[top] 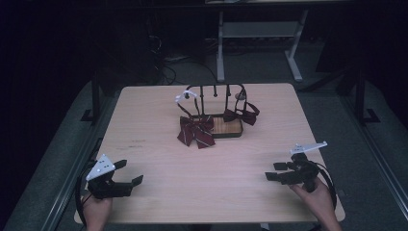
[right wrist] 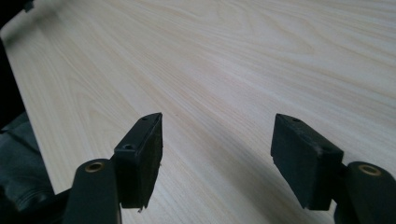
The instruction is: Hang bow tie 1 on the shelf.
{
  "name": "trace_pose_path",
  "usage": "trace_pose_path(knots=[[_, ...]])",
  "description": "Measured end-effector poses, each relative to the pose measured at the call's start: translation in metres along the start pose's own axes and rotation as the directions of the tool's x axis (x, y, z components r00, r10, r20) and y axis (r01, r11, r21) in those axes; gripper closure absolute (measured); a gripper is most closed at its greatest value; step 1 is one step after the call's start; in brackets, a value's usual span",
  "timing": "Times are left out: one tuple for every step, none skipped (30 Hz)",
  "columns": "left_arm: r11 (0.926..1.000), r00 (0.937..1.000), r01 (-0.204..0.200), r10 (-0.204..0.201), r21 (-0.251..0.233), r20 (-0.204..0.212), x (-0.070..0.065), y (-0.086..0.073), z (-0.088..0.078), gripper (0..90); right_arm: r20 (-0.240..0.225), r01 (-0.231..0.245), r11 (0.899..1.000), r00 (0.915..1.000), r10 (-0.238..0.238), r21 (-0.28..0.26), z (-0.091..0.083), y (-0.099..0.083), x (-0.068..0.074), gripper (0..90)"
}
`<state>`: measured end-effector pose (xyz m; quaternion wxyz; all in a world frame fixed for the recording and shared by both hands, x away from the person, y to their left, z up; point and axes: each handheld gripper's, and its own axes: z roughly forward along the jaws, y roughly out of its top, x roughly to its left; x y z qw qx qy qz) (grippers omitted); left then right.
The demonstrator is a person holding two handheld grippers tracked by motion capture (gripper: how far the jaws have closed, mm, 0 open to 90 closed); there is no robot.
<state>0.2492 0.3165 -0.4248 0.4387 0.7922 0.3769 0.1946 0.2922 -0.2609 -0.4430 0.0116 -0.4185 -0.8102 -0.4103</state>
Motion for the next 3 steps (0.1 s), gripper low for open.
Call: trace_pose_path(knots=[[1.0000,1.0000,0.002,-0.002,-0.001,-0.001,-0.0002,0.0003,0.0006,12.8,0.000,0.005,1.000,1.0000,-0.005,0.000,0.0001,-0.0004,0.0004,32.7],[1.0000,1.0000,0.007,-0.007,-0.002,0.000,-0.0006,0.0005,0.0009,12.8,0.005,0.001,1.000,1.0000,-0.001,-0.005,0.0003,-0.0006,0.0017,32.1],[1.0000,1.0000,0.007,-0.007,-0.005,0.003,-0.0012,0.0010,0.0014,12.8,0.007,0.001,1.000,1.0000,-0.001,-0.006,0.0000,-0.0005,0.0024,31.9]])
